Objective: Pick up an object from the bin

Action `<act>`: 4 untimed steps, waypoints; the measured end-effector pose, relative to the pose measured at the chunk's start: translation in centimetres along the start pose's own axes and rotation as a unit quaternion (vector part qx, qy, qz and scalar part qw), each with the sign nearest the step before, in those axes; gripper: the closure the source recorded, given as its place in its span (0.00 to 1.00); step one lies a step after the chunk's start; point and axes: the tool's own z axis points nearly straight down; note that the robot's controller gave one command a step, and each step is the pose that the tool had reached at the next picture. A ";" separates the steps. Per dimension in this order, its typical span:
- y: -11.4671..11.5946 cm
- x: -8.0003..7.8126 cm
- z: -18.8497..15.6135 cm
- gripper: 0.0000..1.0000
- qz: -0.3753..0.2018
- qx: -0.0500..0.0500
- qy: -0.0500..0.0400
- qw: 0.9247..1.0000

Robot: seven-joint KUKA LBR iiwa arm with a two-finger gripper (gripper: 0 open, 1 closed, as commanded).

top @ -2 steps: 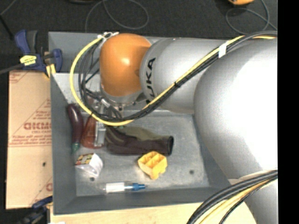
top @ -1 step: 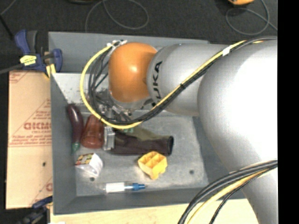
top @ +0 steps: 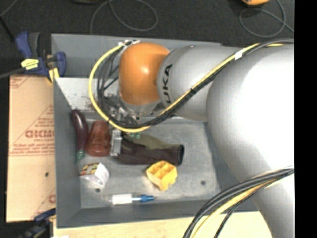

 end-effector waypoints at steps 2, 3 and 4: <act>-4.7 -0.5 3.6 0.00 -0.019 -0.001 -0.001 1.000; -5.3 0.0 4.4 1.00 0.028 -0.001 -0.001 1.000; -5.2 0.0 4.4 1.00 0.029 -0.001 -0.001 1.000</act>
Offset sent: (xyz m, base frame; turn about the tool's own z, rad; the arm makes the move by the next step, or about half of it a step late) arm 0.0034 -0.0719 -0.0435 0.0373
